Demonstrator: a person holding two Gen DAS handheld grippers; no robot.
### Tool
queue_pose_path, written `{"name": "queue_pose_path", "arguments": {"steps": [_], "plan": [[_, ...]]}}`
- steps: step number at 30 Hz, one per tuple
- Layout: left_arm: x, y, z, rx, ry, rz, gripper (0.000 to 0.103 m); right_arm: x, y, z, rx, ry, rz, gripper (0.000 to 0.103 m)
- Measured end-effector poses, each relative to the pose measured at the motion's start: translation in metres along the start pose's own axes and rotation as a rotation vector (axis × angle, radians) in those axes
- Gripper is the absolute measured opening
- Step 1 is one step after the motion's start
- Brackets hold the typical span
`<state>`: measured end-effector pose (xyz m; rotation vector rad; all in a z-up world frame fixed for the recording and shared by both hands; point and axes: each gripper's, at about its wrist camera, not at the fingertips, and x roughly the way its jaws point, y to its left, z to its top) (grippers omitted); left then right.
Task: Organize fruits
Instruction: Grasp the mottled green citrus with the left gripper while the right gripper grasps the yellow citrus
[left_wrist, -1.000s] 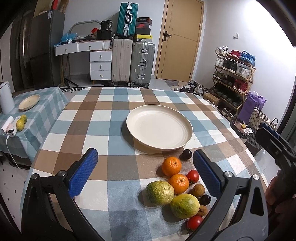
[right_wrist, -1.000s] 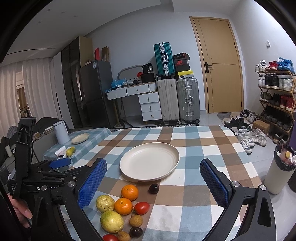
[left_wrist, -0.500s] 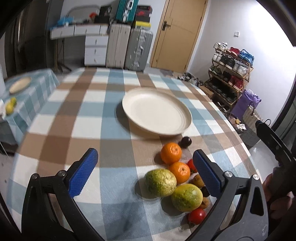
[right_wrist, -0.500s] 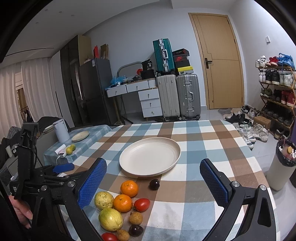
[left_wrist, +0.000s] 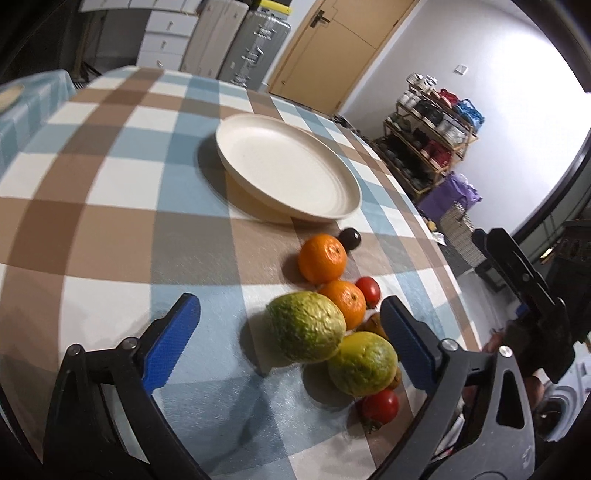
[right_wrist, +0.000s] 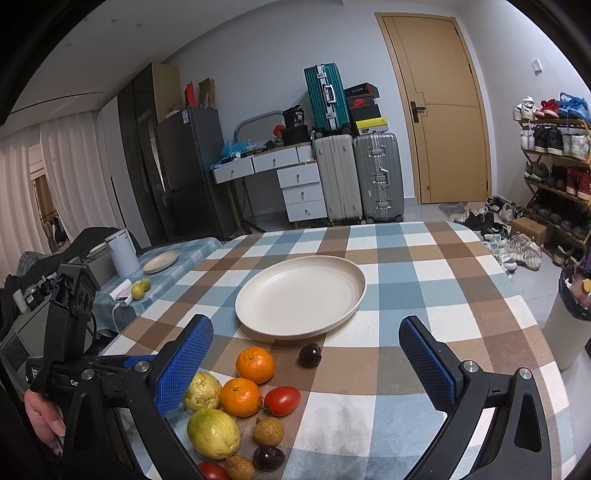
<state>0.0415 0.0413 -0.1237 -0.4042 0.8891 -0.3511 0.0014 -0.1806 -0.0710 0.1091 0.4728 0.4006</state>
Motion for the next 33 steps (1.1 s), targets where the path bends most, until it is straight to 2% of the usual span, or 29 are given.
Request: {"name": "queue_pose_path", "arguments": {"steps": [7, 9, 10, 11, 14, 20, 27, 33], "plan": [[0.017, 0.007, 0.000, -0.023, 0.055, -0.105, 0.073, 0.006, -0.003, -0.003, 0.010, 0.014, 0.002, 0.103], [0.023, 0.008, 0.000, -0.032, 0.077, -0.137, 0.058, 0.007, -0.003, -0.003, 0.008, 0.015, 0.001, 0.103], [0.025, 0.009, -0.001, -0.035, 0.086, -0.141, 0.056, 0.007, -0.002, -0.003, 0.009, 0.017, 0.001, 0.103], [0.027, 0.012, 0.000, -0.039, 0.089, -0.145, 0.050, 0.008, -0.002, -0.004, 0.009, 0.019, 0.002, 0.103], [0.033, 0.023, 0.003, -0.079, 0.097, -0.195, 0.049, 0.009, -0.002, -0.005, 0.006, 0.025, 0.001, 0.103], [0.034, 0.024, 0.009, -0.068, 0.079, -0.195, 0.049, 0.009, 0.001, -0.008, 0.004, 0.050, 0.027, 0.103], [0.021, 0.028, 0.016, -0.074, 0.037, -0.208, 0.049, 0.007, 0.011, -0.013, 0.006, 0.099, 0.152, 0.103], [0.006, 0.040, 0.019, -0.091, 0.001, -0.209, 0.049, 0.013, 0.039, -0.035, -0.047, 0.197, 0.243, 0.103]]}}
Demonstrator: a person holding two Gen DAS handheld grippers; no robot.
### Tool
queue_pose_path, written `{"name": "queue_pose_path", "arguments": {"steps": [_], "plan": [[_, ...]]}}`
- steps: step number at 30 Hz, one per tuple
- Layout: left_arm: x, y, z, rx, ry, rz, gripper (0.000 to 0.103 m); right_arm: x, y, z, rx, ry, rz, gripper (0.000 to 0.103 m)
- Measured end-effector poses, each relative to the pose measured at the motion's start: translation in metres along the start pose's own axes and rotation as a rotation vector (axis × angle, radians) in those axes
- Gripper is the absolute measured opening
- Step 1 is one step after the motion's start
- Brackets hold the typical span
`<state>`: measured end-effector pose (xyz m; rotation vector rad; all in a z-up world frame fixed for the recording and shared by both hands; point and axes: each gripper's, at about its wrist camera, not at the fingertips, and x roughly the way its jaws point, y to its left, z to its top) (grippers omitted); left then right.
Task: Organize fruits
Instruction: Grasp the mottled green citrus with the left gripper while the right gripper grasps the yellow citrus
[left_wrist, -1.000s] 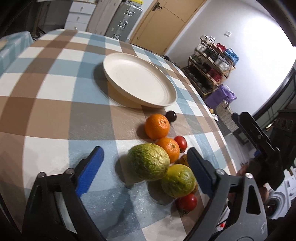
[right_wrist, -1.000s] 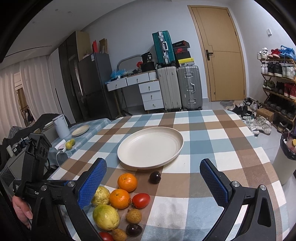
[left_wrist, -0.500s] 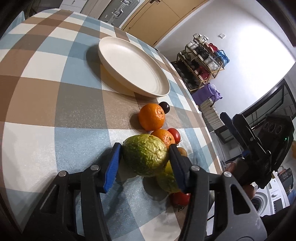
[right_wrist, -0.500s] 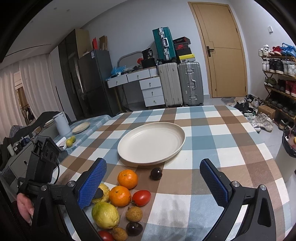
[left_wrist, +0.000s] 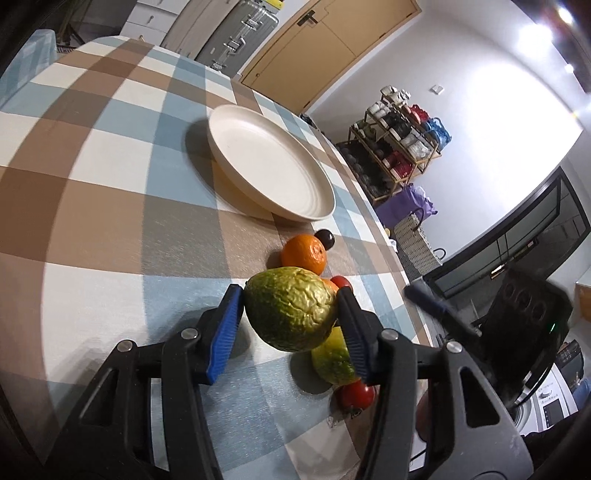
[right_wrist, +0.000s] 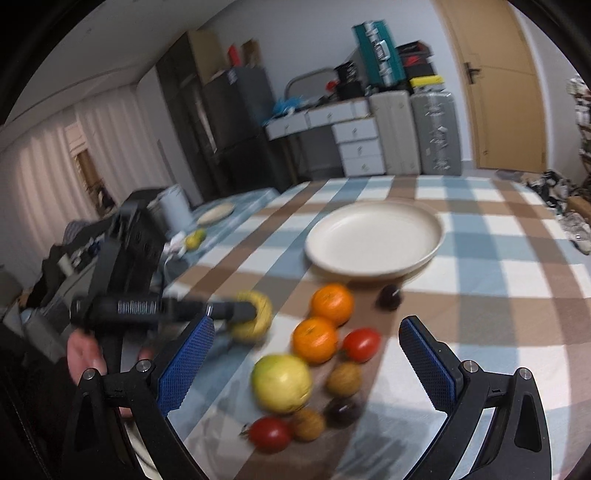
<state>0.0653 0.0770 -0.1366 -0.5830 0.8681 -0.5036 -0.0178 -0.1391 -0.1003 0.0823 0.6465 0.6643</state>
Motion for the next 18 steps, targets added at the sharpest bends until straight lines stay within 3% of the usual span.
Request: {"name": "queue_pose_path", "arguments": {"steps": [10, 18], "plan": [[-0.031, 0.011, -0.003, -0.005, -0.038, 0.005, 0.049, 0.028, 0.043, -0.024, -0.163, 0.098, -0.058, 0.101], [-0.038, 0.009, -0.011, 0.001, -0.053, 0.001, 0.049, 0.041, 0.064, -0.038, -0.284, 0.169, -0.127, 0.069]]}}
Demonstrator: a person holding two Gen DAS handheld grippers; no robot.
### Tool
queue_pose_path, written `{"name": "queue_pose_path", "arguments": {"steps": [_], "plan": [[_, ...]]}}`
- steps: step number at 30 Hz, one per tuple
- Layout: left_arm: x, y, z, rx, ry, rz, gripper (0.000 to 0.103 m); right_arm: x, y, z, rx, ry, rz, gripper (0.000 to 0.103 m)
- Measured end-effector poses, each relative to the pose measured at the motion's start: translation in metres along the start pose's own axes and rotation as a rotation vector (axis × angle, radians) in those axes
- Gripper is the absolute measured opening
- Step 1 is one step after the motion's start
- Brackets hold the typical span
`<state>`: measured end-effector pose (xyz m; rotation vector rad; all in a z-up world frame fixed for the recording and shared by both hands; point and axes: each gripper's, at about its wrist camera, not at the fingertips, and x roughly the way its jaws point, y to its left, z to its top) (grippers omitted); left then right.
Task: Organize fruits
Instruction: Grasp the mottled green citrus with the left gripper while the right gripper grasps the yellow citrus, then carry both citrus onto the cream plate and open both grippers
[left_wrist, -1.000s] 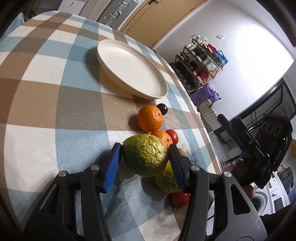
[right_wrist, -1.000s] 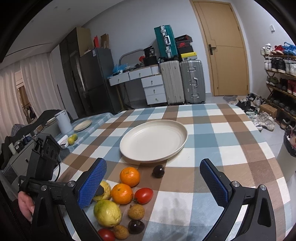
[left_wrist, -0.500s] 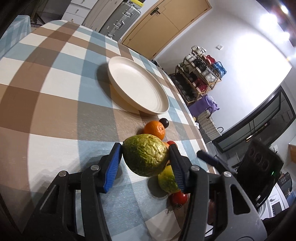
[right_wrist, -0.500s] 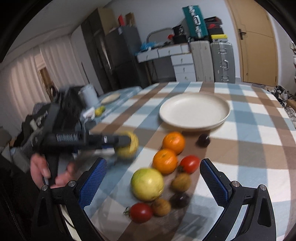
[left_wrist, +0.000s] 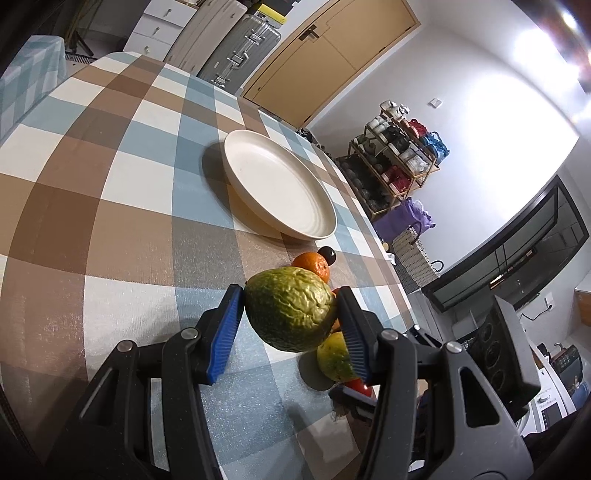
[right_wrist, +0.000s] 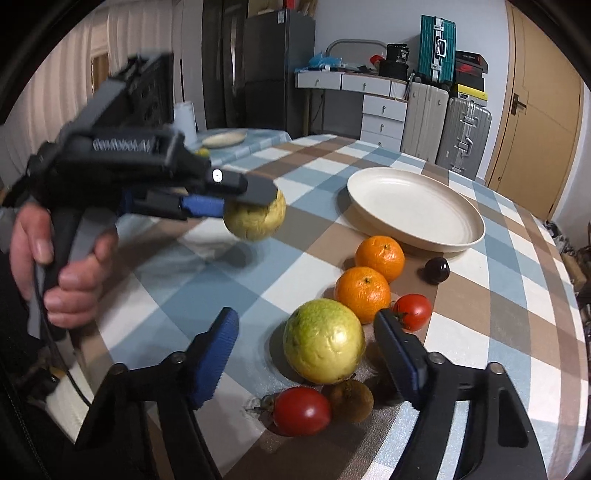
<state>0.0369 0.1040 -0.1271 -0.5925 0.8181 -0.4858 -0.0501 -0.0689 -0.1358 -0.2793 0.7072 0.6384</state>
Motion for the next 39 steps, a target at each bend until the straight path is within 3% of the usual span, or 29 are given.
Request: {"name": "queue_pose_path", "arguments": {"steps": [4, 5, 13, 18, 24, 33, 39], "plan": [[0.001, -0.003, 0.003, 0.001, -0.008, 0.001, 0.049, 0.004, -0.002, 0.000, -0.014, 0.013, -0.043, 0.055], [0.001, -0.004, 0.005, 0.004, -0.010, -0.001, 0.049, 0.004, -0.003, -0.001, -0.015, 0.011, -0.045, 0.046], [0.011, -0.017, 0.016, 0.037, 0.000, 0.003, 0.049, -0.001, -0.032, -0.002, 0.122, -0.023, 0.072, 0.044], [0.016, -0.025, 0.029, 0.050, -0.003, 0.008, 0.049, -0.012, -0.057, 0.000, 0.236, -0.101, 0.175, 0.044], [0.024, -0.034, 0.053, 0.062, -0.014, 0.011, 0.049, -0.022, -0.089, 0.013, 0.334, -0.178, 0.234, 0.044], [0.054, -0.046, 0.099, 0.076, -0.005, 0.023, 0.049, -0.018, -0.149, 0.056, 0.415, -0.265, 0.268, 0.044], [0.089, -0.043, 0.141, 0.069, 0.011, 0.032, 0.049, 0.009, -0.188, 0.096, 0.460, -0.266, 0.293, 0.044]]}}
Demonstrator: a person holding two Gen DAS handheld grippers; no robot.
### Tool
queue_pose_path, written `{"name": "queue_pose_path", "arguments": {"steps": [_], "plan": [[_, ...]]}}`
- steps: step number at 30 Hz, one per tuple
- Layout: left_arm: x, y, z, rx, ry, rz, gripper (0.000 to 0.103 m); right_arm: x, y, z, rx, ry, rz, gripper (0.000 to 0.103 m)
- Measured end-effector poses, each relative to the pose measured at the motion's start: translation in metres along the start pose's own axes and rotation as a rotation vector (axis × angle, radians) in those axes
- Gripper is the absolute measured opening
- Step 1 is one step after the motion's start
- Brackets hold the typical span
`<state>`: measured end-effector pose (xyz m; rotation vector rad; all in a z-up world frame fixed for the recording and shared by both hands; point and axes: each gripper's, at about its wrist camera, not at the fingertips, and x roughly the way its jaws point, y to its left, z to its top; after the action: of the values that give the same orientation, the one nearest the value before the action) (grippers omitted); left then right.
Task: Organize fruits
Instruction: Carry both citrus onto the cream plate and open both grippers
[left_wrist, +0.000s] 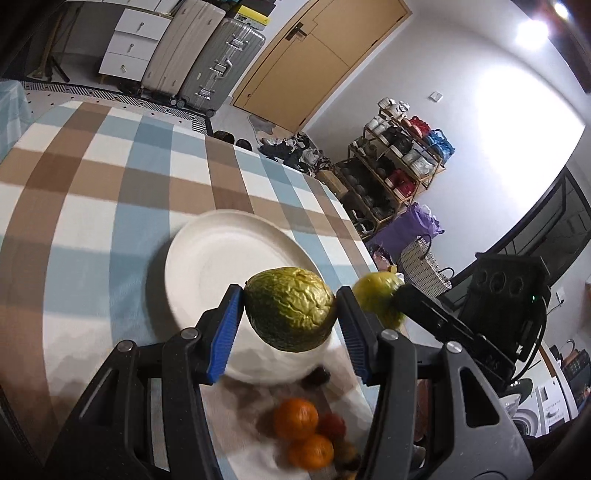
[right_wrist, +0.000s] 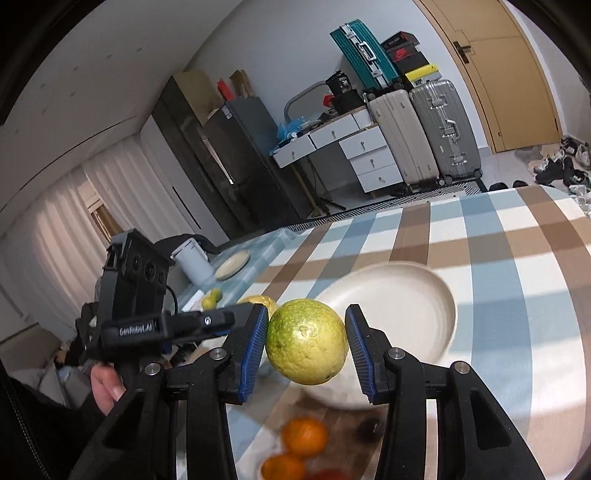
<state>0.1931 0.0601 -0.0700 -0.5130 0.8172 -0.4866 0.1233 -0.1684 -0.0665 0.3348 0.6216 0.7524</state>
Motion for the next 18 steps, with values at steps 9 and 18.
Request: {"name": "queue_pose_path", "arguments": {"steps": [9, 18], "plan": [[0.076, 0.017, 0.045, 0.039, 0.068, 0.052, 0.049, 0.064, -0.057, 0.041, 0.089, 0.065, -0.017, 0.044], [0.123, 0.044, 0.054, 0.045, 0.118, 0.102, 0.049, 0.107, -0.092, 0.040, 0.154, 0.135, -0.065, 0.044]]}}
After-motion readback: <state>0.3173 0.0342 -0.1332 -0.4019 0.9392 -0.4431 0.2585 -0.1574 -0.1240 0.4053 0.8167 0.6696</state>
